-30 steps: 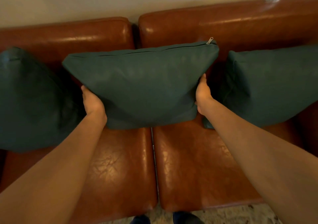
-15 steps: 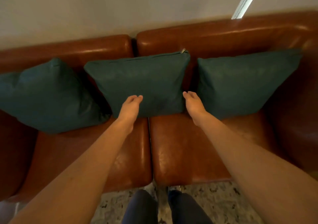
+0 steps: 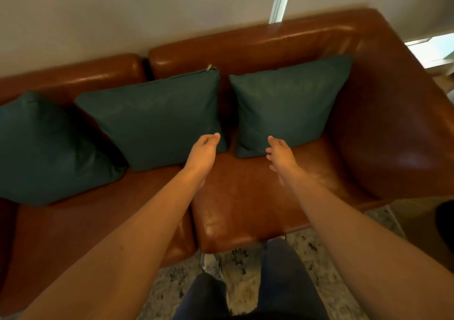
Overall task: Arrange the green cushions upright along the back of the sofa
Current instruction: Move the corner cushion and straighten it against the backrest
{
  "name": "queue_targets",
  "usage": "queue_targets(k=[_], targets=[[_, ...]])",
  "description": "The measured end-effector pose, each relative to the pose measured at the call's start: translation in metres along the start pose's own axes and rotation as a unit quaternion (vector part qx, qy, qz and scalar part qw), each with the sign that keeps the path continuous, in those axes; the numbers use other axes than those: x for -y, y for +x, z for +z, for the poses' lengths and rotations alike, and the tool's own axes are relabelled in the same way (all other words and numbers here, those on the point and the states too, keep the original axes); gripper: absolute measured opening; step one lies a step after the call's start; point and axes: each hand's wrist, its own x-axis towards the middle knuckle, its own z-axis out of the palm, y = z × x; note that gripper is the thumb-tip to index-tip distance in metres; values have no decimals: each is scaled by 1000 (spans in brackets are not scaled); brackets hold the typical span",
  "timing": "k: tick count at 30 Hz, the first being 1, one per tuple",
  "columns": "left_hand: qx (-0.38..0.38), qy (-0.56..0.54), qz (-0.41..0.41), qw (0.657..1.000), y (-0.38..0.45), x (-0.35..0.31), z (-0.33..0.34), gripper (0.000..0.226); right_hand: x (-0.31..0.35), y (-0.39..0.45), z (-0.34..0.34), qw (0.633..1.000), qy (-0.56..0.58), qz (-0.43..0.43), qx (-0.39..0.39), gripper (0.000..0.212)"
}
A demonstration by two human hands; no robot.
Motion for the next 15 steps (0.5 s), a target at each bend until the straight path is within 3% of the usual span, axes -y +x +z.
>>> queue_targets(k=[10,15], targets=[[-67,-90,-63,992,48,-38,138,55,39,105,-140,1000,-25,2,17,41],[-120,-153,-91,977,83,-48,172,60,61,166,-197,1000,-27,-7,7,44]])
